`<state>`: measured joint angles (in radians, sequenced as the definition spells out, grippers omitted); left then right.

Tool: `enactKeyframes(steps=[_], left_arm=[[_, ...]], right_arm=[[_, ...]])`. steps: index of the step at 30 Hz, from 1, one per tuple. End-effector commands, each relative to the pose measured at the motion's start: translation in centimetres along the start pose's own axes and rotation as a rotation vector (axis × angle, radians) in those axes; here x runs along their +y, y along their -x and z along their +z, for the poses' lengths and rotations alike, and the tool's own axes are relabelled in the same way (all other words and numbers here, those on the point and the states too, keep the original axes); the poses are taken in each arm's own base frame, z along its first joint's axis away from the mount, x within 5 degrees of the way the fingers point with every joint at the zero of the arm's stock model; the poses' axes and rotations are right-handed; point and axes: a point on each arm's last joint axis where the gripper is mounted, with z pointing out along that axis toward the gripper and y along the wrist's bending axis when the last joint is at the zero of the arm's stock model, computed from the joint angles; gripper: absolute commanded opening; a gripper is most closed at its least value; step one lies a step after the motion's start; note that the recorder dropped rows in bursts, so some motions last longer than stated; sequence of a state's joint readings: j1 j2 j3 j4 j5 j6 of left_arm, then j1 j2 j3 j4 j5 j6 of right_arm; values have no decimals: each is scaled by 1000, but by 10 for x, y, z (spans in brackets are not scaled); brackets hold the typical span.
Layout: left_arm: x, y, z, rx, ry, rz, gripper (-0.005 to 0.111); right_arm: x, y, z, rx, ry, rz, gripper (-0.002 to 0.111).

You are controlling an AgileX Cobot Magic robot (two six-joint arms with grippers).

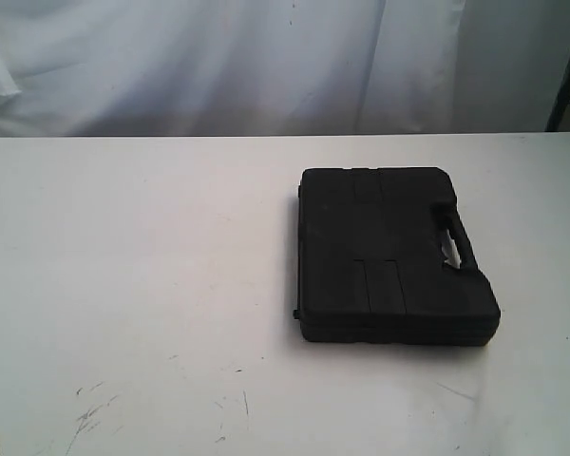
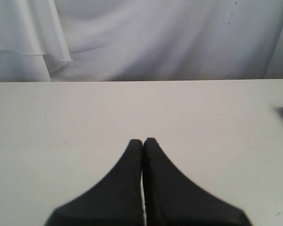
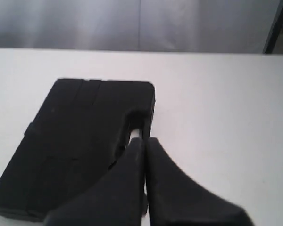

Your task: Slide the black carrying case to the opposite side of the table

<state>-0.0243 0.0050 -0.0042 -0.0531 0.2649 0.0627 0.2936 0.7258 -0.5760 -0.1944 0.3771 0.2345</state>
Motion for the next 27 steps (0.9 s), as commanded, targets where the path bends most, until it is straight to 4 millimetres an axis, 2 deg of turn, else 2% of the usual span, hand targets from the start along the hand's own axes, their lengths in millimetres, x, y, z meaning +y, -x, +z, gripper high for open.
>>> enactKeyframes(steps=[1,4,10,14,18,22,27], left_arm=[[0,-1,0,0,0,-12,0],[0,-1,0,0,0,-12,0],[0,-1,0,0,0,-12,0],[0,-1,0,0,0,-12,0],[0,-1,0,0,0,-12,0],[0,-1,0,0,0,-12,0],[0,-1,0,0,0,-12,0]], right_arm=[[-8,-22,-30,-144,-40,-46,0],[-11,-40,-43,-193,-60,-37,0],[-15,-78,-51,-248,-87,19,0],[-17,-102,-46,-286,-112,115,0],[-17,-120,-40,-298,-105,139,0],[-17,-132,-35,-272,-105,146,0],[-17,-133,-34,-266,-108,140,0]])
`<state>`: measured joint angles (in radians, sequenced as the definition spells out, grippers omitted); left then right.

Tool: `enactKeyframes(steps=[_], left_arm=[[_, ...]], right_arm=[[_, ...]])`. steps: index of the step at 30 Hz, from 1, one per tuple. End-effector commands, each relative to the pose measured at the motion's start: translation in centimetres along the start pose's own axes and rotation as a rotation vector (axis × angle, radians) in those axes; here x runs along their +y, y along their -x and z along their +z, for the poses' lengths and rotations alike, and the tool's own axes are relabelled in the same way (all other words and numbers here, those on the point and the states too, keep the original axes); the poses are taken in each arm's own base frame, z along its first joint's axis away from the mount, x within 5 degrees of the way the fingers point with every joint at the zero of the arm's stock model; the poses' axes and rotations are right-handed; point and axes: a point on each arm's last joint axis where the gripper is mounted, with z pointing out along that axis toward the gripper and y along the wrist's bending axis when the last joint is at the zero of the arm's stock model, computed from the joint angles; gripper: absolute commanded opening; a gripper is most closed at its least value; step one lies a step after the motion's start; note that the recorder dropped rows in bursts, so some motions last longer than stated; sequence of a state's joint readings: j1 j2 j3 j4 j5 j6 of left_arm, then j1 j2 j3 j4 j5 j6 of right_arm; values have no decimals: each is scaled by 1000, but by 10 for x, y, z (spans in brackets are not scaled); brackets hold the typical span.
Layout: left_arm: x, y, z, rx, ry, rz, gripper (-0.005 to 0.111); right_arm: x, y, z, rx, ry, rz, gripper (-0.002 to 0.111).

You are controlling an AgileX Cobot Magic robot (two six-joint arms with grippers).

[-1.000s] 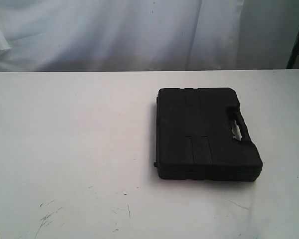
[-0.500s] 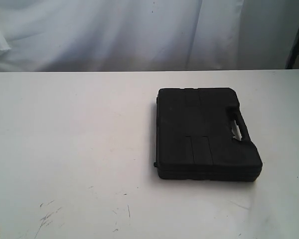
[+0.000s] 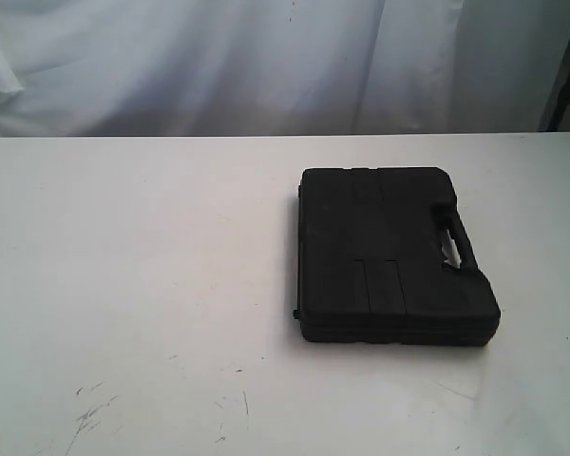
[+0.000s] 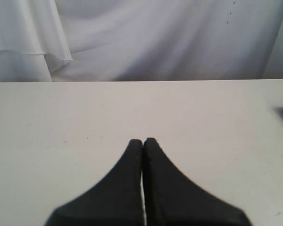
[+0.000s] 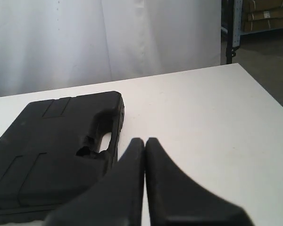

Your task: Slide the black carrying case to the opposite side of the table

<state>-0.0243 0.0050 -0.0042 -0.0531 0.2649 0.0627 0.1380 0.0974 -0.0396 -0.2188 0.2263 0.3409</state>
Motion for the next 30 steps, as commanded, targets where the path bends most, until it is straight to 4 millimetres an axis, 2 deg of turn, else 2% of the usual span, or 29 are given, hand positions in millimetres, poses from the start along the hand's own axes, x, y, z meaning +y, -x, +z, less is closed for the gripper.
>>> enactKeyframes(steps=[1,8,19,25,30], left_arm=[[0,-1,0,0,0,-12,0],[0,-1,0,0,0,-12,0],[0,-1,0,0,0,-12,0],[0,-1,0,0,0,-12,0],[0,-1,0,0,0,-12,0]], right_arm=[[0,0,0,-19,-3,4,0],[-1,-8,-2,-46,7,-17,0],[2,-9,-4,-50,41,-91,0],[1,-19,-4,57,32,-101,0],[1,-19,-5,59,33,-92,0]])
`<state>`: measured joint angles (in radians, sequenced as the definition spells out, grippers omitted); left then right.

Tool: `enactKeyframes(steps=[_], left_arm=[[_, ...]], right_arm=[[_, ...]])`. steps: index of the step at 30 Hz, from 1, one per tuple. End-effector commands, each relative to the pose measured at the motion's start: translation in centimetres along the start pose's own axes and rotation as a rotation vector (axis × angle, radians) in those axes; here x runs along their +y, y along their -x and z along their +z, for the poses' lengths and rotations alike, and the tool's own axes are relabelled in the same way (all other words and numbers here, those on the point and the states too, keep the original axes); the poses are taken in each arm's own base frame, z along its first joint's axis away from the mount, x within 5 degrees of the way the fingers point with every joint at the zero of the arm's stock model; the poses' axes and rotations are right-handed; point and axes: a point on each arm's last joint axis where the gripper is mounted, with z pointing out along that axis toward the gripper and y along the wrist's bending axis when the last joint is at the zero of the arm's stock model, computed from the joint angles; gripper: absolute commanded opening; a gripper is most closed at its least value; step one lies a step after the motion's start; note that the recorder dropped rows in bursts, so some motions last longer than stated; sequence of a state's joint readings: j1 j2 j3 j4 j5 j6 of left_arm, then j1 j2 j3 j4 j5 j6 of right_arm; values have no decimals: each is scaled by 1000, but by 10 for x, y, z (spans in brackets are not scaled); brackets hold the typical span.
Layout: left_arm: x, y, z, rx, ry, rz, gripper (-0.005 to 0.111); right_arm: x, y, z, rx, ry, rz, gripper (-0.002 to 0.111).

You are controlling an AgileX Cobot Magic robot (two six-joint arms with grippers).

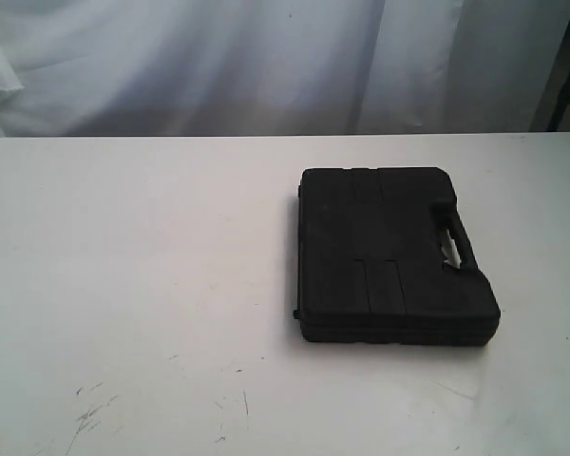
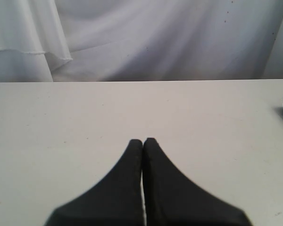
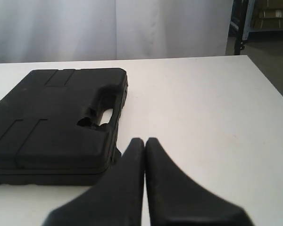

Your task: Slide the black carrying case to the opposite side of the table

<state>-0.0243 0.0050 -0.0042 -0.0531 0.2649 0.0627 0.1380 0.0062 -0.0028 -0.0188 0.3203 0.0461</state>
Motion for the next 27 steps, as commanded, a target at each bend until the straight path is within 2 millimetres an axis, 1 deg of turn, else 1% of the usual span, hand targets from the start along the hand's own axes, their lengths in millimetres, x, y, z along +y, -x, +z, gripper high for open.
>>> enactKeyframes(steps=[1,2,27], left_arm=[[0,-1,0,0,0,-12,0],[0,-1,0,0,0,-12,0],[0,-1,0,0,0,-12,0]], right_arm=[[0,-3,0,17,0,58,0],[1,-3,0,19,2,81,0],[1,-3,0,21,2,86,0]])
